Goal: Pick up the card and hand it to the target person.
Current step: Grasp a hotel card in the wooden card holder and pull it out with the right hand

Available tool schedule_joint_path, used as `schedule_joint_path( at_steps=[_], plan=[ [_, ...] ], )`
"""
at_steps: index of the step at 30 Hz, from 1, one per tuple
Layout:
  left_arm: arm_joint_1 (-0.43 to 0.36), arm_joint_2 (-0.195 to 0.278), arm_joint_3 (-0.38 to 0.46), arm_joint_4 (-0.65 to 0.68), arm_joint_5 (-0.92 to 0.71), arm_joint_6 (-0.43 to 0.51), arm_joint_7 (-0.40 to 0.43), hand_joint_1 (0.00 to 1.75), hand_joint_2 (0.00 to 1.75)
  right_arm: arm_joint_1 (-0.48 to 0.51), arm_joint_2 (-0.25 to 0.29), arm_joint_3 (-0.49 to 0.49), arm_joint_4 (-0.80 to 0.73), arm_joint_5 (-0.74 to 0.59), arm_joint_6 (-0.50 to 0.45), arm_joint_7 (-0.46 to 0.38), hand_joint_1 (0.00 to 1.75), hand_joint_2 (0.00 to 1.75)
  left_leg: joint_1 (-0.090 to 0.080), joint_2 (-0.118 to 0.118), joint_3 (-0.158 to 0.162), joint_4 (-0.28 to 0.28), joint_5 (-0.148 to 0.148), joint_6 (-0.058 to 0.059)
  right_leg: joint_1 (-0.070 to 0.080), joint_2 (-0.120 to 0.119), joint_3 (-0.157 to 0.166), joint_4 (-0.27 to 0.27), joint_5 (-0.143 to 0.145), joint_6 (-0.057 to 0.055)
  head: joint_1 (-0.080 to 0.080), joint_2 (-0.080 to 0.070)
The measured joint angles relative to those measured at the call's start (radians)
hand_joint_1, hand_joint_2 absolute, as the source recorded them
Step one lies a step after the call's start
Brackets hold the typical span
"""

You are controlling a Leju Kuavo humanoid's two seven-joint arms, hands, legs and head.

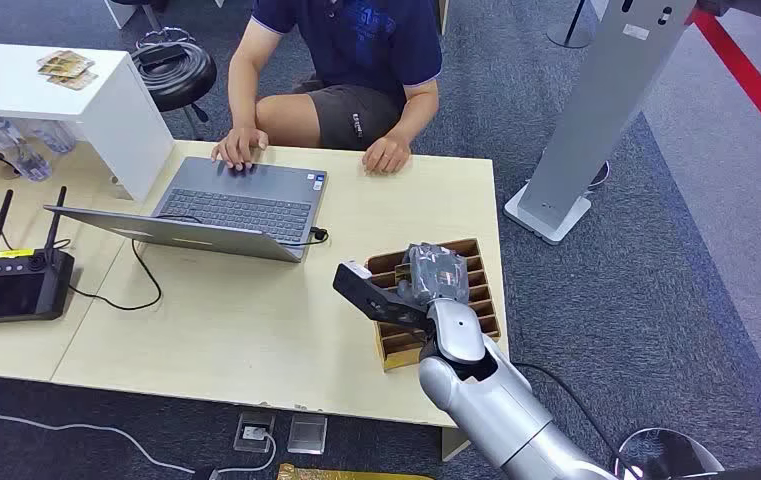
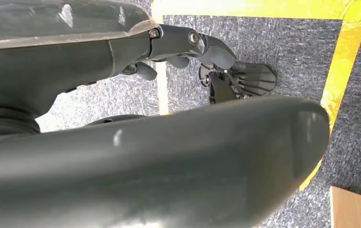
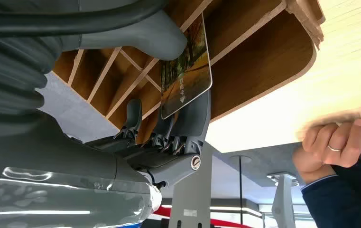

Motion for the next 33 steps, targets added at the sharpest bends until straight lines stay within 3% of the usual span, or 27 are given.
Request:
schedule_joint_path(
  at_steps=[22, 27, 33],
  plan=[
    [0.0, -0.005, -0.001, 0.0, -0.01, 0.023, -0.002, 0.0, 0.0, 0.015, -0.025, -0.017, -0.04, 0.017, 0.014, 0.016, 1.03, 1.75, 0.0, 0.0, 0.0, 0.0, 0.0, 0.0, 0.0, 0.0, 0.0, 0.0, 0.0, 0.0, 0.0, 0.0],
    [0.0, -0.007, -0.002, 0.0, -0.01, 0.023, -0.002, 0.0, 0.0, 0.019, -0.033, -0.022, -0.058, 0.017, 0.02, 0.022, 1.33, 1.75, 0.0, 0.0, 0.0, 0.0, 0.0, 0.0, 0.0, 0.0, 0.0, 0.0, 0.0, 0.0, 0.0, 0.0],
    [0.0, -0.008, -0.005, 0.0, -0.015, 0.018, -0.001, 0.0, 0.0, 0.023, -0.039, -0.026, -0.073, 0.015, 0.023, 0.03, 1.37, 1.75, 0.0, 0.0, 0.0, 0.0, 0.0, 0.0, 0.0, 0.0, 0.0, 0.0, 0.0, 0.0, 0.0, 0.0]
  ],
)
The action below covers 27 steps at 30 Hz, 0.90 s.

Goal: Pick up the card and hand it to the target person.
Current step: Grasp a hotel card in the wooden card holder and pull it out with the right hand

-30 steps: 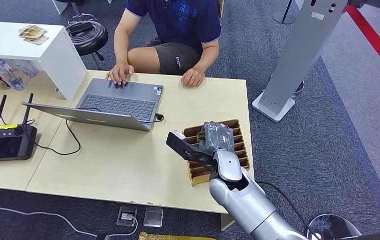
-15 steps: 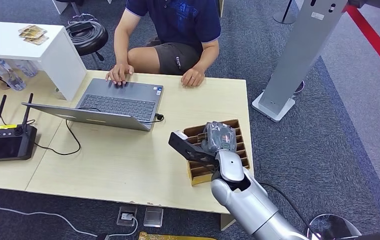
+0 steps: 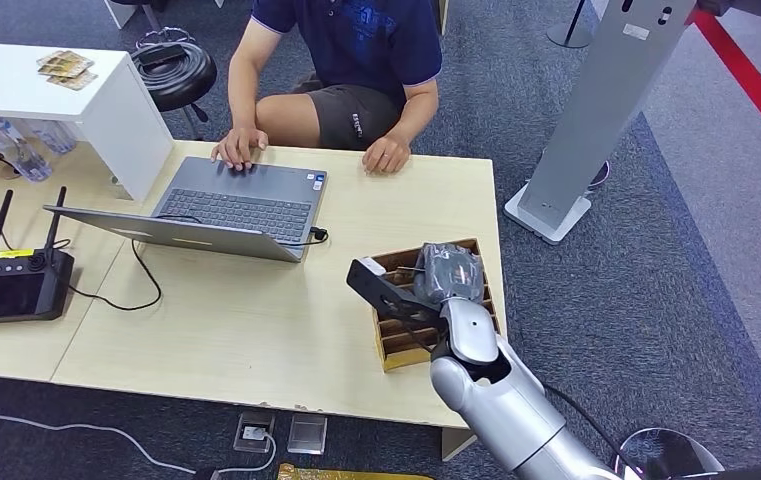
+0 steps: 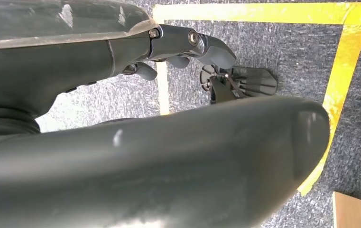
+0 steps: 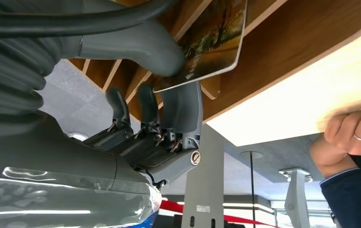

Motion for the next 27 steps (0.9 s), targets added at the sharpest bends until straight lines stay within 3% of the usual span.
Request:
schedule_joint_path(
  at_steps=[27],
  plan=[
    [0.0, 0.003, -0.003, 0.0, -0.005, 0.005, 0.012, 0.0, 0.0, 0.012, -0.012, -0.004, -0.012, -0.007, -0.028, -0.009, 1.38, 1.75, 0.0, 0.0, 0.0, 0.0, 0.0, 0.0, 0.0, 0.0, 0.0, 0.0, 0.0, 0.0, 0.0, 0.0]
  ],
)
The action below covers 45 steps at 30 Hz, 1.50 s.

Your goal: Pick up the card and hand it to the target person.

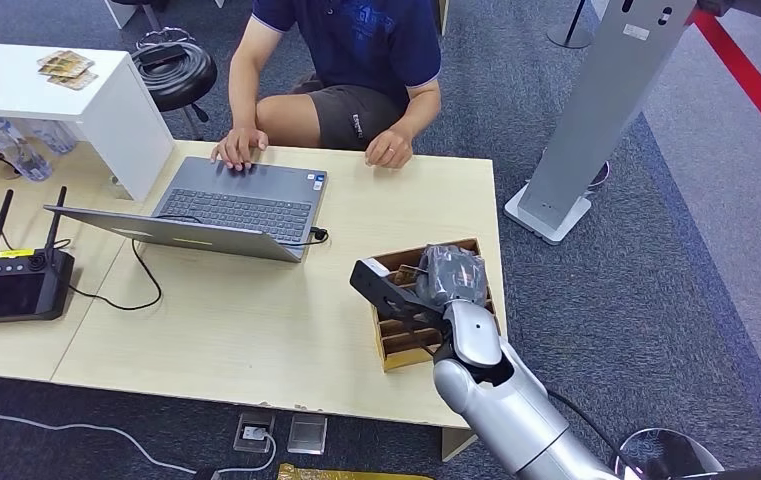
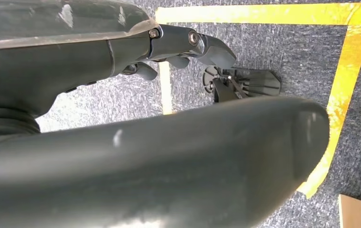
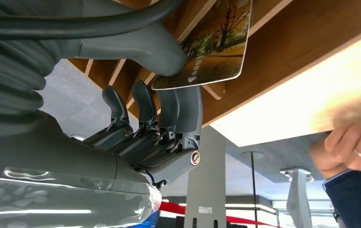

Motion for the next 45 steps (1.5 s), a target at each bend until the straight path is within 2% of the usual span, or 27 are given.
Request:
schedule_joint_path(
  at_steps=[8, 13, 21, 30, 34, 39, 45],
  plan=[
    [0.0, 0.0, 0.0, 0.0, 0.002, 0.0, 0.0, 0.0, 0.0, 0.012, -0.006, -0.012, -0.021, -0.003, -0.032, -0.03, 1.38, 1.75, 0.0, 0.0, 0.0, 0.0, 0.0, 0.0, 0.0, 0.0, 0.0, 0.0, 0.0, 0.0, 0.0, 0.0],
    [0.002, 0.001, 0.0, 0.0, 0.014, 0.004, 0.0, 0.0, 0.0, 0.06, -0.044, -0.058, -0.207, 0.009, -0.073, -0.055, 1.38, 1.75, 0.0, 0.0, 0.0, 0.0, 0.0, 0.0, 0.0, 0.0, 0.0, 0.0, 0.0, 0.0, 0.0, 0.0],
    [0.005, 0.005, 0.0, 0.0, 0.029, 0.006, -0.013, 0.0, 0.0, 0.086, -0.081, -0.083, -0.37, 0.025, -0.101, -0.078, 1.38, 1.75, 0.0, 0.0, 0.0, 0.0, 0.0, 0.0, 0.0, 0.0, 0.0, 0.0, 0.0, 0.0, 0.0, 0.0],
    [0.004, 0.005, 0.0, 0.0, 0.02, 0.002, -0.017, 0.0, 0.0, 0.066, -0.09, -0.088, -0.412, 0.048, -0.118, -0.128, 1.38, 1.75, 0.0, 0.0, -0.001, 0.0, 0.0, 0.0, 0.0, 0.0, 0.0, 0.001, 0.0, 0.0, 0.0, 0.0],
    [0.001, 0.005, 0.0, 0.0, 0.01, 0.001, -0.012, 0.0, 0.0, -0.013, -0.071, -0.079, -0.343, 0.065, -0.128, -0.167, 1.38, 1.75, 0.0, 0.0, -0.001, 0.0, 0.0, 0.0, 0.0, 0.0, 0.0, 0.001, 0.0, 0.0, 0.0, 0.0],
    [-0.003, 0.005, 0.0, 0.0, 0.007, 0.002, -0.004, 0.0, 0.0, -0.137, -0.022, -0.057, -0.155, 0.067, -0.181, -0.218, 1.38, 1.75, 0.0, -0.001, -0.002, 0.0, 0.001, 0.0, 0.0, -0.001, 0.0, 0.002, 0.001, -0.001, 0.0, 0.0],
    [-0.004, 0.005, 0.0, 0.0, 0.012, 0.023, 0.015, 0.0, 0.0, -0.235, 0.045, -0.021, 0.068, 0.096, -0.227, -0.24, 1.38, 1.75, 0.0, -0.001, -0.003, 0.0, 0.001, 0.0, 0.0, -0.001, -0.001, 0.002, 0.001, -0.001, 0.0, 0.0]
  ],
)
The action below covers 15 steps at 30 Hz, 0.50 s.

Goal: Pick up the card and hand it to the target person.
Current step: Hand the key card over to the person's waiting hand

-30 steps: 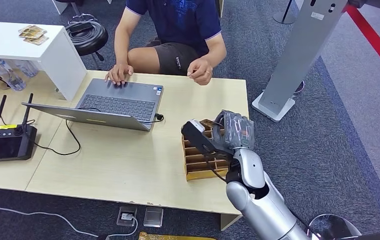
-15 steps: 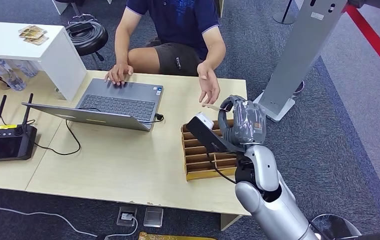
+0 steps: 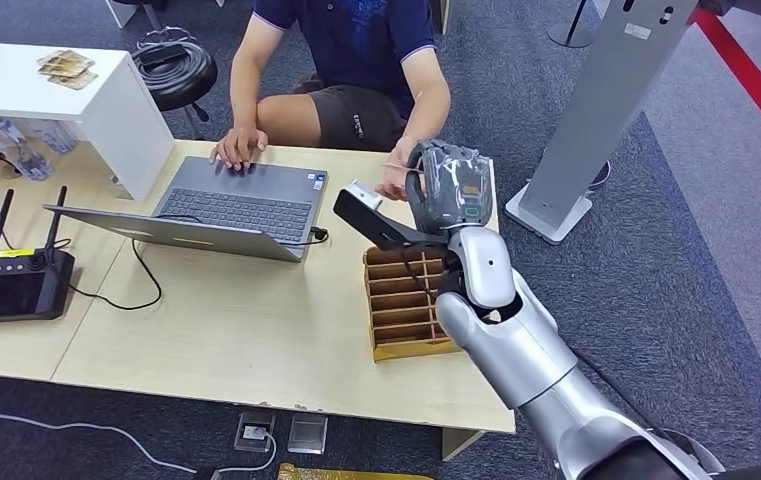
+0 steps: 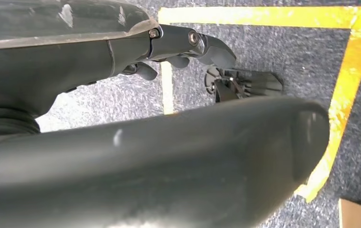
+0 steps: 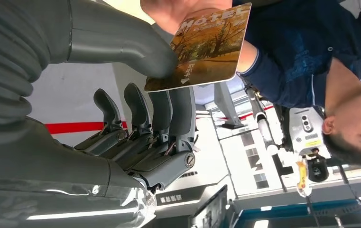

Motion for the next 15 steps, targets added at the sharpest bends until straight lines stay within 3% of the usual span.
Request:
schedule_joint_path(
  at_steps=[8, 12, 15],
  plan=[
    [0.0, 0.0, 0.0, 0.0, 0.018, 0.025, 0.01, 0.0, 0.0, -0.063, 0.091, 0.041, 0.209, 0.008, -0.032, -0.044, 1.38, 1.75, 0.0, 0.0, 0.0, 0.0, 0.0, 0.0, 0.0, 0.0, 0.0, 0.0, 0.0, 0.0, 0.0, 0.0],
    [0.001, 0.002, 0.0, 0.0, 0.019, 0.035, 0.009, 0.0, 0.0, -0.08, 0.124, 0.058, 0.276, 0.001, -0.034, -0.051, 0.0, 1.75, 0.0, 0.0, 0.0, 0.0, 0.0, 0.0, 0.0, 0.0, 0.0, 0.0, 0.0, 0.0, 0.0, 0.0],
    [0.001, 0.003, -0.006, 0.0, -0.003, 0.052, 0.002, 0.0, 0.0, -0.086, 0.139, 0.063, 0.31, -0.012, -0.035, -0.054, 0.0, 1.75, 0.0, 0.0, 0.0, 0.0, 0.0, 0.0, 0.0, 0.0, 0.0, 0.0, 0.0, 0.0, 0.0, 0.0]
  ],
)
